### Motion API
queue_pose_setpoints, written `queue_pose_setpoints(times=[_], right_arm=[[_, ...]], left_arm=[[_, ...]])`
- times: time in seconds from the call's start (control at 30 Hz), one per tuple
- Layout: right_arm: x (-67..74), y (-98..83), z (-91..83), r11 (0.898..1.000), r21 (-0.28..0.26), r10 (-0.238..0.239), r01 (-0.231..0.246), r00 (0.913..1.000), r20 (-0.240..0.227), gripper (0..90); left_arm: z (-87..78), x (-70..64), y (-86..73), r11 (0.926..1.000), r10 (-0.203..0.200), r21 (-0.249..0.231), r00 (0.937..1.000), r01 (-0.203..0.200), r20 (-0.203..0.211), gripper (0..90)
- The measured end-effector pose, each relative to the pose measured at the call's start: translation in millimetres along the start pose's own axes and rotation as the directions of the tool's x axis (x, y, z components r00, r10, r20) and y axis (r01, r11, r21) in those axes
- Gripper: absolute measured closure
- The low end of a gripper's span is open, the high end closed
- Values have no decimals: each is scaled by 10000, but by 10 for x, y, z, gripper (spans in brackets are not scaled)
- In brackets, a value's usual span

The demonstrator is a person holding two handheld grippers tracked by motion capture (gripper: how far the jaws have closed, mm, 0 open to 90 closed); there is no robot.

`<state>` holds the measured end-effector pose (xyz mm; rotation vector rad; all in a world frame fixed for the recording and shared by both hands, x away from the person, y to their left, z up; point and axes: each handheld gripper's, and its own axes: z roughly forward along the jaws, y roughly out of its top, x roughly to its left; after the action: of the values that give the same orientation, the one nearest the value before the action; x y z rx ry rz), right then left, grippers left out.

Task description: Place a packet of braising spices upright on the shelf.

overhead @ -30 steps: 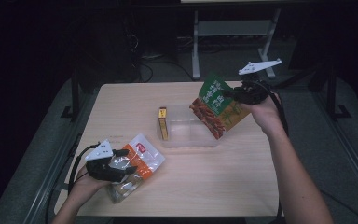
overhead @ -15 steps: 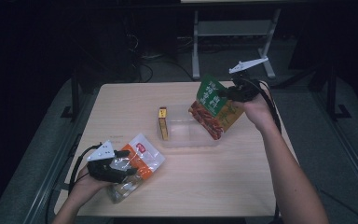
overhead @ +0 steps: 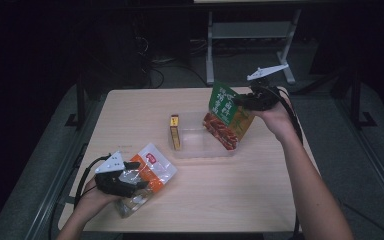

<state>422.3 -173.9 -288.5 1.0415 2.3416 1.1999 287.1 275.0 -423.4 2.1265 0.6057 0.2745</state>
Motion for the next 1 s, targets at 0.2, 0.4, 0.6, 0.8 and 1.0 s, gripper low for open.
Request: queue_pose_setpoints(times=[0.2, 0.4, 0.6, 0.8, 1.0], right_arm=[[-30, -183, -124, 10000, -75, 21, -21, 10000, 89, 685], [-28, -426, -189, 9997, -148, 191, -194, 9996, -194, 693], [-37, -539, -174, 9992, -259, 295, -299, 9994, -152, 899], [2, -450, -159, 9994, -359, 6, -9, 9999, -101, 900], [30, -348, -136, 9990, -424, -171, 166, 9998, -123, 900]], left_arm=[[8, -5, 3, 10000, 12, 51, 10000, -13, 43, 235], [25, -7, -1, 9999, 3, 118, 10000, -4, 84, 235], [38, -21, -2, 9998, 5, 193, 9999, -7, 118, 235], [35, -8, -6, 9998, 20, 187, 9999, -22, 108, 235], [24, -3, -6, 9998, 48, 184, 9999, -49, 88, 235]])
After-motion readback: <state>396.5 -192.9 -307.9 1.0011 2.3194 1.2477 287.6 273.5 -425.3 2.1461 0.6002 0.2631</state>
